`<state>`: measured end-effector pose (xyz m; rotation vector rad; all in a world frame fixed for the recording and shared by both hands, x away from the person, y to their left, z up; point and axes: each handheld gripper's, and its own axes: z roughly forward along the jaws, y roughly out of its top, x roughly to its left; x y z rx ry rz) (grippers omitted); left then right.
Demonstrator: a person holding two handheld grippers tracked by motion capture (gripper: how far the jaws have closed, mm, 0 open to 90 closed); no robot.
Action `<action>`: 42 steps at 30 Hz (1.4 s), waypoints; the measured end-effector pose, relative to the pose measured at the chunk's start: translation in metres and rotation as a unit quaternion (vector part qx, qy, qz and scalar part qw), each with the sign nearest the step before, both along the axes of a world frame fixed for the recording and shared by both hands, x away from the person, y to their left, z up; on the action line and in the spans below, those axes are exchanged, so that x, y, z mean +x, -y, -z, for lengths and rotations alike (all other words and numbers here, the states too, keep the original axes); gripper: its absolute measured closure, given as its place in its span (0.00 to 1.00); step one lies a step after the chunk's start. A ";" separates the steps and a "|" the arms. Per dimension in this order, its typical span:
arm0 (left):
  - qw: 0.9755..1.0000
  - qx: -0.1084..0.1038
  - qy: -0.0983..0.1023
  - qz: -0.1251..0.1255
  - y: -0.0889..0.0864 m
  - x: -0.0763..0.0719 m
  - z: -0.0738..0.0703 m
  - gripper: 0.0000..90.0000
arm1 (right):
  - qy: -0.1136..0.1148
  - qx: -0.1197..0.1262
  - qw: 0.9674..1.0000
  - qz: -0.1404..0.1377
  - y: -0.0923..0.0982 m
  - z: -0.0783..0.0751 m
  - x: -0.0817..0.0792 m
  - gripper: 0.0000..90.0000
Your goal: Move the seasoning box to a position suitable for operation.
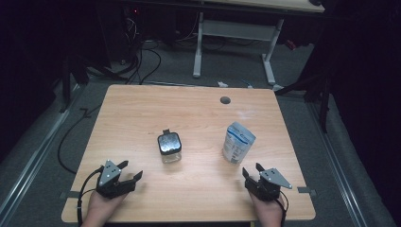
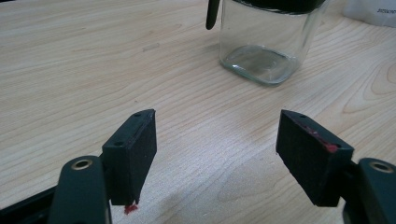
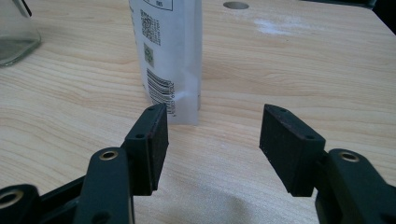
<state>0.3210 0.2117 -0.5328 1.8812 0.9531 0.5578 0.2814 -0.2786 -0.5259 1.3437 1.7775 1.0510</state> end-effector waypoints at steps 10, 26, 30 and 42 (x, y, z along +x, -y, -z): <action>1.000 0.000 -0.002 -0.002 0.000 0.001 0.000 0.33 | 0.003 0.001 1.000 0.001 0.000 0.000 0.000 0.47; 1.000 -0.011 -0.018 -0.005 -0.004 0.004 0.000 0.38 | 0.008 0.018 1.000 -0.001 0.003 0.000 -0.001 0.47; 0.999 -0.026 -0.022 -0.017 -0.006 0.005 0.000 0.42 | 0.013 0.026 1.000 -0.009 0.005 0.000 -0.004 0.47; 1.000 -0.016 0.004 -0.009 -0.003 -0.003 -0.001 0.66 | 0.029 0.006 1.000 -0.010 -0.001 0.000 -0.009 0.52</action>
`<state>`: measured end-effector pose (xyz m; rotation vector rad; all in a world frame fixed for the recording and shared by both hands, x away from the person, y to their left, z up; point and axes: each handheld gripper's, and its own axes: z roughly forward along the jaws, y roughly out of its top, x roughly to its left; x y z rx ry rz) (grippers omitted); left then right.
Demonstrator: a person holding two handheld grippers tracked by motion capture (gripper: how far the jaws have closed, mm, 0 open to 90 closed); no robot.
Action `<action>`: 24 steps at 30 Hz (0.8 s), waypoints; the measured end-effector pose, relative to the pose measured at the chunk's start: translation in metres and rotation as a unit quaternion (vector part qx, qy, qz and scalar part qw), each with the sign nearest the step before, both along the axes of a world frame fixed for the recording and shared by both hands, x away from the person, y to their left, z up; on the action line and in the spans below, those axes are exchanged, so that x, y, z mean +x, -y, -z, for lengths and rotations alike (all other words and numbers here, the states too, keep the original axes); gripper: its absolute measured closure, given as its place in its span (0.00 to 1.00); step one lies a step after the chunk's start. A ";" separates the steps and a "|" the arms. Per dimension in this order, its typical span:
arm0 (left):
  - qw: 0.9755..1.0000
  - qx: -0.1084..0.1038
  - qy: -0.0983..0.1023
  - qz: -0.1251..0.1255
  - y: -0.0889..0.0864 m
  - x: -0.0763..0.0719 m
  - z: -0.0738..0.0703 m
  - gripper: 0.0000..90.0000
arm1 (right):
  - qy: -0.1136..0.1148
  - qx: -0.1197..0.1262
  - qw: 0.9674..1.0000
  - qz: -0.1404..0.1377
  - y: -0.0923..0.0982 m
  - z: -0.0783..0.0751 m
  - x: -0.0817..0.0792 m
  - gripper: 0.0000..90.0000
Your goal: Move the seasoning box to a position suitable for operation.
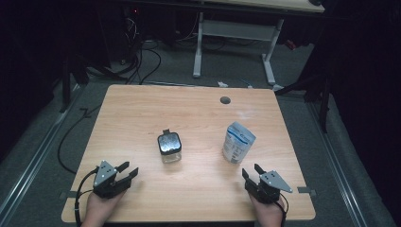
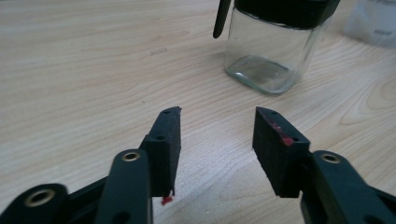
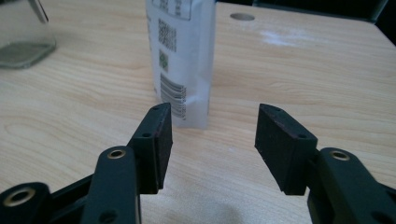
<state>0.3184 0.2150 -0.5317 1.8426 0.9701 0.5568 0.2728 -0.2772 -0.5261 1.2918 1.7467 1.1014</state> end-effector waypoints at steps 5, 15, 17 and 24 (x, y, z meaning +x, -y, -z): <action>1.000 0.007 0.002 0.001 0.012 -0.002 -0.002 0.86 | 0.002 -0.002 1.000 -0.016 -0.001 0.000 -0.001 0.52; 0.999 0.031 -0.008 -0.031 0.046 0.040 -0.011 1.00 | 0.001 0.011 0.999 -0.036 0.002 0.000 -0.002 0.51; 0.999 0.037 -0.006 -0.036 0.054 0.055 -0.014 1.00 | 0.003 0.013 0.999 -0.040 0.002 0.000 -0.003 0.51; 0.998 0.051 0.008 -0.024 0.080 0.092 -0.020 1.00 | 0.002 0.014 0.999 -0.040 0.002 0.000 -0.003 0.50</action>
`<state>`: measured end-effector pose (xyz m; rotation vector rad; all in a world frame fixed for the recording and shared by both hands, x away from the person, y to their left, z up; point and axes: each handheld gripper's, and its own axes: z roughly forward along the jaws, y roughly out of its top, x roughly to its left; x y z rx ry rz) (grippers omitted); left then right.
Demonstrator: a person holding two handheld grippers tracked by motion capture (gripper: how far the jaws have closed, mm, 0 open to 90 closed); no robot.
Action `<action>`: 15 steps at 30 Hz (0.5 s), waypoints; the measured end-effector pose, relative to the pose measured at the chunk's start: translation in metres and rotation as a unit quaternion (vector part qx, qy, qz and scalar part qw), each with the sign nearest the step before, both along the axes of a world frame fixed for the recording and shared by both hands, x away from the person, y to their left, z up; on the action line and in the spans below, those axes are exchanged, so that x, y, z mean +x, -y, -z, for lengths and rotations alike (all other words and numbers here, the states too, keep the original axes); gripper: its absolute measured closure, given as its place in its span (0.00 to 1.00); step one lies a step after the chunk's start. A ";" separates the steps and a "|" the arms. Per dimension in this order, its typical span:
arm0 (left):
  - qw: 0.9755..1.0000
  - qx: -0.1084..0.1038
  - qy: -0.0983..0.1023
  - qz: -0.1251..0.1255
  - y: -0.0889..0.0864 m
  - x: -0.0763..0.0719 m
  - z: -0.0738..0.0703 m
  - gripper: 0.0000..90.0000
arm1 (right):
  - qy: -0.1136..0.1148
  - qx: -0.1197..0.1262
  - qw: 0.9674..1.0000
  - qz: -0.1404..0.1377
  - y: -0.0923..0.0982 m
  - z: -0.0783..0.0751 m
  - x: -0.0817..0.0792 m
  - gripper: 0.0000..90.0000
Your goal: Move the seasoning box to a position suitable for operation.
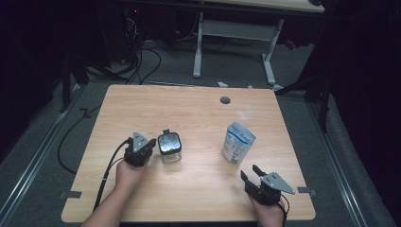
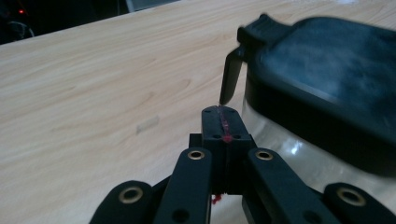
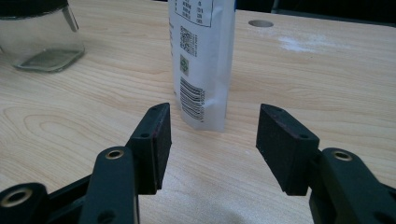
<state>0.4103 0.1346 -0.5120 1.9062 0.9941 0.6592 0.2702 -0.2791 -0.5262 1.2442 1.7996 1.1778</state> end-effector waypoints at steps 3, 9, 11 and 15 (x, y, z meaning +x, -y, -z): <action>1.000 -0.007 0.000 0.005 0.003 0.004 0.000 1.00 | 0.001 0.000 1.000 0.000 0.000 0.000 0.000 0.50; 0.999 -0.022 0.005 0.033 0.008 0.004 0.002 1.00 | -0.002 -0.004 1.000 0.002 -0.001 0.000 0.000 0.51; 0.999 -0.022 0.006 0.043 0.013 0.003 0.003 1.00 | -0.001 -0.005 1.000 0.002 -0.001 0.000 0.000 0.51; 0.998 -0.029 0.003 0.063 0.023 0.001 0.004 1.00 | -0.002 -0.006 1.000 0.003 -0.001 0.000 0.000 0.51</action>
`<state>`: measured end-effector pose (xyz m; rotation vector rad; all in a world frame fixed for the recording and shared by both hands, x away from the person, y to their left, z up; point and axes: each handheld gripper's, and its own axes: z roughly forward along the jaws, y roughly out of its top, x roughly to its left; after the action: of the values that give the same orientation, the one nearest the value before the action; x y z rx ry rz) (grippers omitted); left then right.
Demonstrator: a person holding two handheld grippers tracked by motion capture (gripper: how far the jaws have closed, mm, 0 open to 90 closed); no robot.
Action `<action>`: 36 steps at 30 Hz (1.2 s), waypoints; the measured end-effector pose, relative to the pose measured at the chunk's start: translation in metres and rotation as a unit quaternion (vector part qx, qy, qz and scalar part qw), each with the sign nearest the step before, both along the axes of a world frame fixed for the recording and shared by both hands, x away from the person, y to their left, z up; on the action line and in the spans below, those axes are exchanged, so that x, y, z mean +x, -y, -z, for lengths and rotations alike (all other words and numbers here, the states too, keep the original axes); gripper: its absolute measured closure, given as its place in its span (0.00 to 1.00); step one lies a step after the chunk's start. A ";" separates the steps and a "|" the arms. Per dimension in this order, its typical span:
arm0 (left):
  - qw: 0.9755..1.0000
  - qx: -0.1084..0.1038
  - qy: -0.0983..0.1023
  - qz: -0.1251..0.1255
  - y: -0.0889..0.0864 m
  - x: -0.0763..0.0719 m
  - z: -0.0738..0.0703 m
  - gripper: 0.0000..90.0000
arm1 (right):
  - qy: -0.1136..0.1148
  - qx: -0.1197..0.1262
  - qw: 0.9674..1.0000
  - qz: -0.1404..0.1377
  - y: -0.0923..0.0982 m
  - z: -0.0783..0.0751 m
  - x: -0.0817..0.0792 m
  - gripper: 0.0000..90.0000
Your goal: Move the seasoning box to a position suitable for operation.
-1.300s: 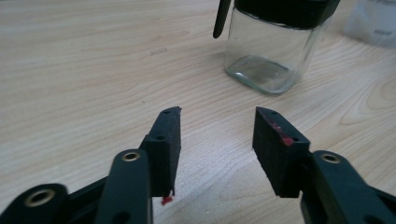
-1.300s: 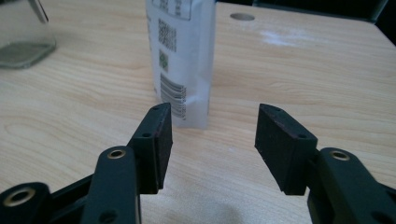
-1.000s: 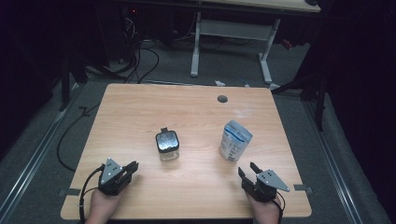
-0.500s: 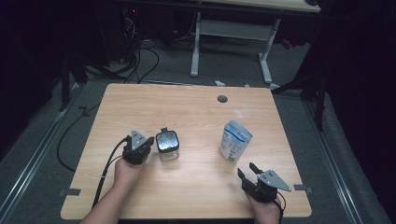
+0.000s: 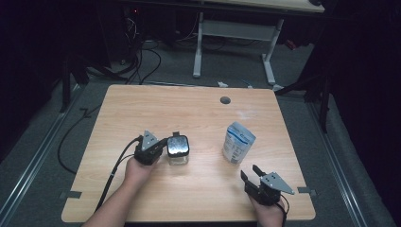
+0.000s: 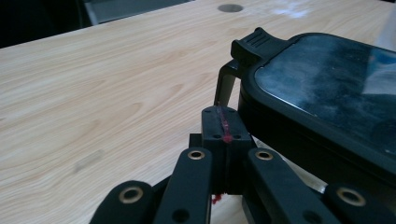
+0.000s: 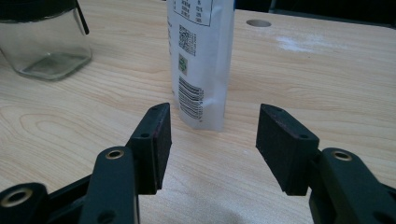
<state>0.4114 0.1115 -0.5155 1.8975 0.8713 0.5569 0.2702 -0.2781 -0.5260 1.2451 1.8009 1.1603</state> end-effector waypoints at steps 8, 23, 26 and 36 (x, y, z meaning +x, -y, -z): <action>0.999 0.004 0.002 0.033 0.020 -0.008 0.002 1.00 | 0.000 -0.001 1.000 0.001 -0.001 0.000 0.000 0.51; 0.999 0.004 -0.003 0.045 0.040 -0.020 0.004 1.00 | 0.009 -0.023 1.000 -0.013 -0.006 0.000 -0.002 0.50; 0.999 0.004 -0.008 0.035 0.036 -0.017 0.004 1.00 | -0.003 -0.032 0.999 -0.028 -0.023 -0.003 -0.003 0.61; 1.000 0.008 -0.015 0.026 0.038 -0.014 0.011 1.00 | -0.027 -0.029 0.999 -0.035 -0.084 -0.001 0.036 1.00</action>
<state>0.3973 0.0733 -0.5262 1.9412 0.8367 0.5075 0.3064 -0.1941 -0.5249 1.1994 1.9190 1.1141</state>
